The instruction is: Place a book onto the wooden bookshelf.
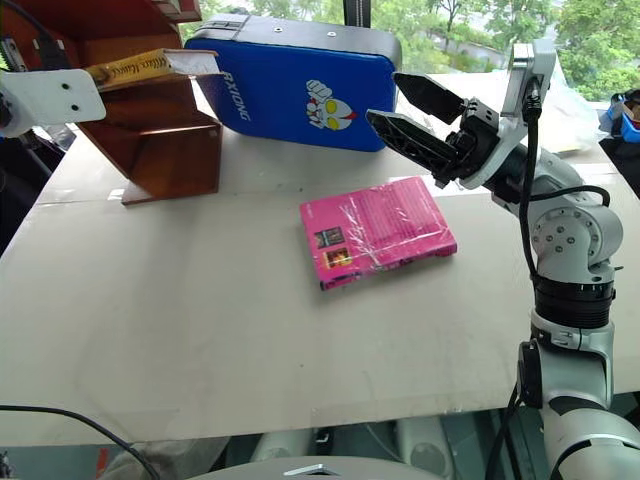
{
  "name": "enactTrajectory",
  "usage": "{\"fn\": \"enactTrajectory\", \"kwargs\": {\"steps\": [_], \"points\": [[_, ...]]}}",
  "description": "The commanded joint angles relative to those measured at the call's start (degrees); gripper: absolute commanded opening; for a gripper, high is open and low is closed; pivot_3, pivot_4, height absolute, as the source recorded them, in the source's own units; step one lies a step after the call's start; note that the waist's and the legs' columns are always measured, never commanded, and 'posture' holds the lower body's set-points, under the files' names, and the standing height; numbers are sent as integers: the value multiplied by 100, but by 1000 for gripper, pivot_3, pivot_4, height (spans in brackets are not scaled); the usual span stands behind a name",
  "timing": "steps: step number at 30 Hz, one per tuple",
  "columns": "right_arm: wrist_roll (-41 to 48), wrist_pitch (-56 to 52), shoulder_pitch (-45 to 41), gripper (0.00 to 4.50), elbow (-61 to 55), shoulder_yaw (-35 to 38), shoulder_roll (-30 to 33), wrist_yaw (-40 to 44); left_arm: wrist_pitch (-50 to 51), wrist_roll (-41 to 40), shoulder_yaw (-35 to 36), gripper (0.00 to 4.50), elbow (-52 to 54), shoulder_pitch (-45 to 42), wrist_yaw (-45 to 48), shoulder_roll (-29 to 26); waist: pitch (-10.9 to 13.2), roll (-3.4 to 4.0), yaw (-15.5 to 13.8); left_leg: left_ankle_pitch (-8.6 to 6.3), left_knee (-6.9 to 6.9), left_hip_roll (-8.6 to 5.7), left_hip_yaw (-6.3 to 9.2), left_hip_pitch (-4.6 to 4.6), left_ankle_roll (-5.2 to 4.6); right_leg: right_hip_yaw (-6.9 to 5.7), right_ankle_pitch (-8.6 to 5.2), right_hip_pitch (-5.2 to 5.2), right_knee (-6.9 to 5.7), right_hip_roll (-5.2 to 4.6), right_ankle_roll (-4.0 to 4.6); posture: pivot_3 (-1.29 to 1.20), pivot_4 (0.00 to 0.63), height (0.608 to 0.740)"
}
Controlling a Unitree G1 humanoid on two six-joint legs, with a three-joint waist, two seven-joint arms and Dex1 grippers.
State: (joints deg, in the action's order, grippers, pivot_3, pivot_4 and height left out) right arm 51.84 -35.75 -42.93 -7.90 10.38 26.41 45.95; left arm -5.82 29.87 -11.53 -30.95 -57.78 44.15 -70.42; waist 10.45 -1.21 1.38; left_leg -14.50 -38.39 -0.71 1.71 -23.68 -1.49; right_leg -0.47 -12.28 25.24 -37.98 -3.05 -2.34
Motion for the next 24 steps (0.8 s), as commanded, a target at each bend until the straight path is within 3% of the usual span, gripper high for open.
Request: {"fn": "enactTrajectory", "kwargs": {"steps": [1,5,11,16,19,21,24], "points": [[-263,109,-102,4500,-91,-30,28,-220,83,140,63,2666,-139,-243,16,-24,0,0,7,0,-1,-1,0,-3,0,-2,0,1,1,1,0,0,150,740],[-550,82,-50,4500,-136,-117,89,-349,81,220,49,4375,-228,-393,49,48,0,0,7,0,-3,0,5,-9,0,-1,0,3,5,-3,0,0,150,740],[-616,11,-28,4500,-170,-76,91,-400,117,219,166,4375,-124,-519,25,77,0,0,11,0,-3,-1,10,-9,0,1,0,3,7,-4,0,0,150,740],[-475,-150,335,4500,-391,142,297,-417,624,-447,707,4375,738,-319,378,118,-1,-2,2,0,-7,2,16,-15,0,-3,0,4,6,-5,0,0,150,740],[-273,-344,1102,4500,-781,529,654,-368,1832,-1542,1506,4375,1844,-85,1008,314,-1,-2,-49,0,-7,4,14,-17,0,3,0,4,10,-8,-1,0,150,740],[-431,-240,1828,4500,-1076,746,974,-220,3295,-2654,2232,4375,2787,76,1260,827,-1,-3,-103,0,-8,5,15,-21,0,1,-1,2,16,-10,-2,0,150,740],[-995,302,2888,4500,-1249,942,1274,-78,5469,-4317,2931,4375,4536,1037,1709,1517,-6,4,-82,-1,-25,1,13,-18,-1,10,-8,-8,16,-17,-14,0,150,740]]}}
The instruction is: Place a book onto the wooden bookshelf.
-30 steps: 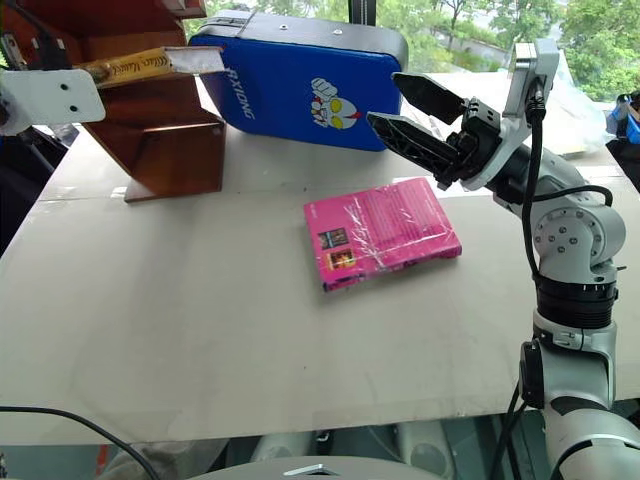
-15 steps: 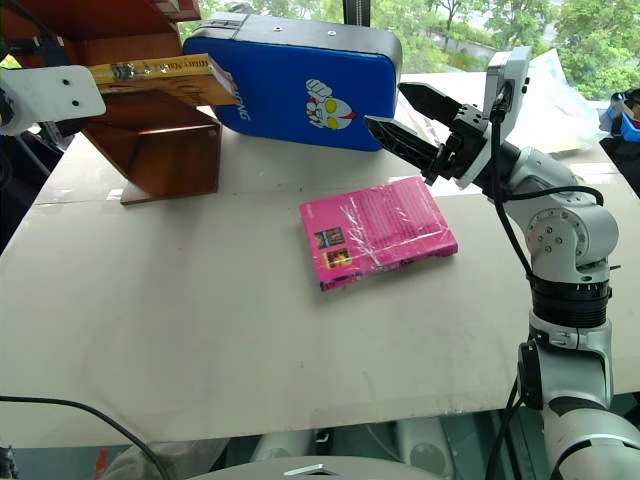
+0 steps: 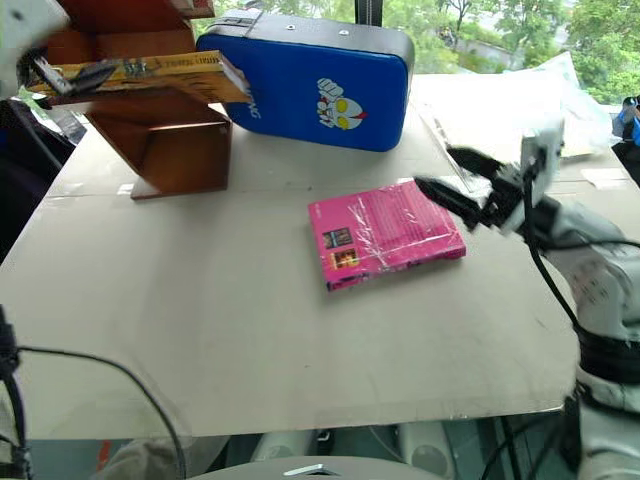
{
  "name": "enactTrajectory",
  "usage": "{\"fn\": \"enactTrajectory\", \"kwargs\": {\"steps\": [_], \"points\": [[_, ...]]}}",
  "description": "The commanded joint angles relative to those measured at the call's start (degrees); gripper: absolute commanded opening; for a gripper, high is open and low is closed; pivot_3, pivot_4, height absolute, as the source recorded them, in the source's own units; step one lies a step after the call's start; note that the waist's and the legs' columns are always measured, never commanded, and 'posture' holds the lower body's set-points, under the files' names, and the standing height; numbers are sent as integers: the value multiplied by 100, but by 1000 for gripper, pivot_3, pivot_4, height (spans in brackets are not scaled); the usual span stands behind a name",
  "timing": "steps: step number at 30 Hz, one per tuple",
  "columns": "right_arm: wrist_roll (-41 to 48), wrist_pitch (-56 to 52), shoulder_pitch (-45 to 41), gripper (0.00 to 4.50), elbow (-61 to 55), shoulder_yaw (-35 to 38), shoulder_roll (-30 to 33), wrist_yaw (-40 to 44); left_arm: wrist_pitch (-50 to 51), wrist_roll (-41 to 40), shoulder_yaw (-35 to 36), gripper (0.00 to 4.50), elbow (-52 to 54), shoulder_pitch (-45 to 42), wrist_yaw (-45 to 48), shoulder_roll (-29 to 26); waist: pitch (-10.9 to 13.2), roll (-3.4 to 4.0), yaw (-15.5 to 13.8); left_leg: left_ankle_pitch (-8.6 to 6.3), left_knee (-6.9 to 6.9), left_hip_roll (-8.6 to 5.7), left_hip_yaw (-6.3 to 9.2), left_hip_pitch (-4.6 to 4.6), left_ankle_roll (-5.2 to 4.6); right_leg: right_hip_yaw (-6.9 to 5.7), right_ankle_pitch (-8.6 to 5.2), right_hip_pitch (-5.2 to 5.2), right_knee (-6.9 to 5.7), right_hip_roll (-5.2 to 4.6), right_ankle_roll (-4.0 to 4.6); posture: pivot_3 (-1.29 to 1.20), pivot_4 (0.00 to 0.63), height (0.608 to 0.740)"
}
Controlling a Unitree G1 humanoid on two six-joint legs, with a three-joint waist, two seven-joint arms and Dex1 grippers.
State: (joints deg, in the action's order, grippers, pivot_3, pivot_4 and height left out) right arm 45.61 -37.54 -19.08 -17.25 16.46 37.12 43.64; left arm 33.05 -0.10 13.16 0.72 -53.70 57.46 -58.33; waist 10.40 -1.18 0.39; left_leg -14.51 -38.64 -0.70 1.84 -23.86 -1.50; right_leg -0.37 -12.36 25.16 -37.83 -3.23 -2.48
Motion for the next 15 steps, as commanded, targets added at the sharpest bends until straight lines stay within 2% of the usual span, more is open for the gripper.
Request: {"fn": "enactTrajectory", "kwargs": {"steps": [1,2,4,5,9,10,13,15], "points": [[-633,740,791,4500,-295,339,268,198,2011,-1784,584,4375,1883,983,411,550,-2,4,38,0,-2,-1,-4,11,0,6,-1,-6,-7,1,-1,0,150,740],[-884,996,1092,4500,-241,337,320,264,2161,-2015,559,4375,2363,1509,431,679,-3,6,61,0,-3,-1,-5,21,0,9,0,-15,-8,2,-1,0,150,740],[-1213,1468,1659,4500,-43,392,322,420,2116,-2280,489,4375,3083,2507,27,1395,-2,6,99,0,-5,4,-12,43,-1,21,-1,-28,-14,11,0,0,150,740],[-1329,1666,1891,4500,102,419,292,478,2235,-2258,349,4375,3267,3010,-290,1706,1,1,110,0,2,7,-17,64,-1,27,-1,-44,-12,14,1,0,150,740],[-1596,2510,2390,4500,733,405,118,857,1287,-1825,-70,4375,3727,4918,-1464,3058,1,-5,145,-2,33,24,-32,188,-1,41,-21,-150,6,26,-11,0,150,740],[-1660,2702,2451,4500,924,378,87,963,1169,-1672,-216,4375,3838,5371,-1666,3168,1,-5,152,-2,38,28,-38,209,0,49,-24,-168,9,28,-6,0,150,740],[-1894,3072,2484,4500,1433,233,84,1152,1124,-1850,-30,4375,4007,6267,-2321,3953,-2,0,129,-2,34,31,-44,211,-1,80,-27,-166,9,26,9,0,150,740],[-1978,3275,2412,4500,1752,197,67,1225,753,-1659,-165,4375,4045,6800,-2409,3987,-5,-4,76,-2,29,29,-46,210,-1,81,-26,-168,8,23,10,0,150,740]]}}
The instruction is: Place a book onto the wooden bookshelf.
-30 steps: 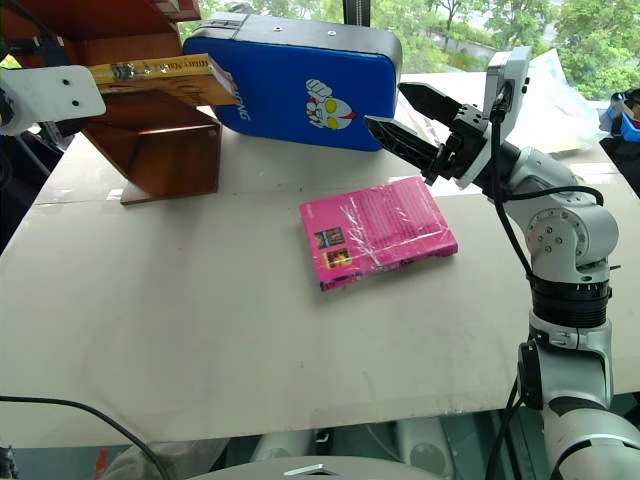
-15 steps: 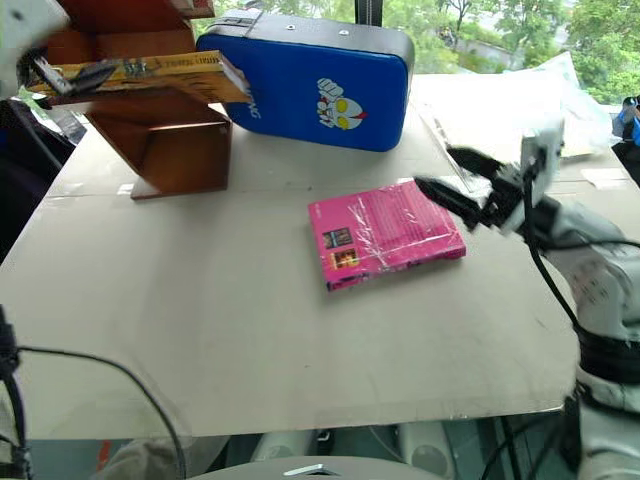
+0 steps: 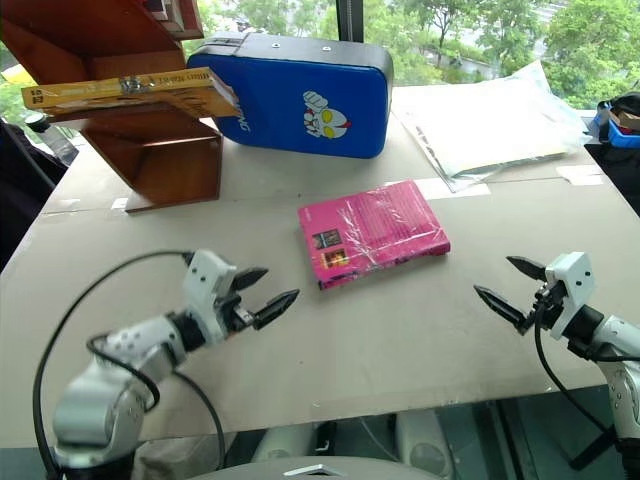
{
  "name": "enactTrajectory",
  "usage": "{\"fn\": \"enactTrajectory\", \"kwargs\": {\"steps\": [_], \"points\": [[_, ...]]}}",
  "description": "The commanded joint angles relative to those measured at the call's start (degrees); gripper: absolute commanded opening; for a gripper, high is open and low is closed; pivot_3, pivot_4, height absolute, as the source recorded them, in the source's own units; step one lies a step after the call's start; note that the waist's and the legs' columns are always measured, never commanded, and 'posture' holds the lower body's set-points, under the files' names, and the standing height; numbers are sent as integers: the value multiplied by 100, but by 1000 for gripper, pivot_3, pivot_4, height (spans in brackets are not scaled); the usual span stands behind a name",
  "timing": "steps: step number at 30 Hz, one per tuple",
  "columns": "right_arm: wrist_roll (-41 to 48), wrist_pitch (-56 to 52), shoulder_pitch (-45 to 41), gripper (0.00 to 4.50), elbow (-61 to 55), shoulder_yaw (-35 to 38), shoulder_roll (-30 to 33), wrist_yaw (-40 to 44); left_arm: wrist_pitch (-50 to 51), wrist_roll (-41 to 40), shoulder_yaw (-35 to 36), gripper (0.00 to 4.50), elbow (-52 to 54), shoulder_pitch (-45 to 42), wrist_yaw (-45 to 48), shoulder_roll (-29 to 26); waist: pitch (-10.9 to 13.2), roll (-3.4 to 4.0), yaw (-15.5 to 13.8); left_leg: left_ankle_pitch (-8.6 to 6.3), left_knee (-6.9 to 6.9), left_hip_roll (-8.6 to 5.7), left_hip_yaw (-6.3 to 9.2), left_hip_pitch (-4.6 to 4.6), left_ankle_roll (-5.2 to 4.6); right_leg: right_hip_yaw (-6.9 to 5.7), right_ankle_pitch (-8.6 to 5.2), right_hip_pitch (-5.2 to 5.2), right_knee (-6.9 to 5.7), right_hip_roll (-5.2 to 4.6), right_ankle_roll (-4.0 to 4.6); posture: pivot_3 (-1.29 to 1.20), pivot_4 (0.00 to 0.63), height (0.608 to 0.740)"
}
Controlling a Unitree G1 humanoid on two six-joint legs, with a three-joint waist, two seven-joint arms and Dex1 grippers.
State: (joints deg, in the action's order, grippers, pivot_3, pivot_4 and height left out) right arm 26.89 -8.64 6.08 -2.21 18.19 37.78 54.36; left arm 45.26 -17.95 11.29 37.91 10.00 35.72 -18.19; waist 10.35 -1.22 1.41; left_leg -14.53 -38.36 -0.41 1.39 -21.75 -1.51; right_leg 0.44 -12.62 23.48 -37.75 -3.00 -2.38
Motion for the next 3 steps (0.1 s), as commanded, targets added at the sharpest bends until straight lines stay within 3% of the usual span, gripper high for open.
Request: {"fn": "enactTrajectory", "kwargs": {"steps": [1,3], "points": [[-150,476,-126,4500,399,6,4,191,-824,304,-110,4375,314,705,-175,-127,-4,-1,-41,0,-1,-1,-1,1,0,1,0,0,-1,1,1,0,150,740],[-218,640,-153,4500,637,-20,4,257,-1165,437,-139,4375,183,1035,-318,-103,-5,0,-50,0,2,0,-2,2,0,1,-1,1,0,5,4,0,150,740]]}}
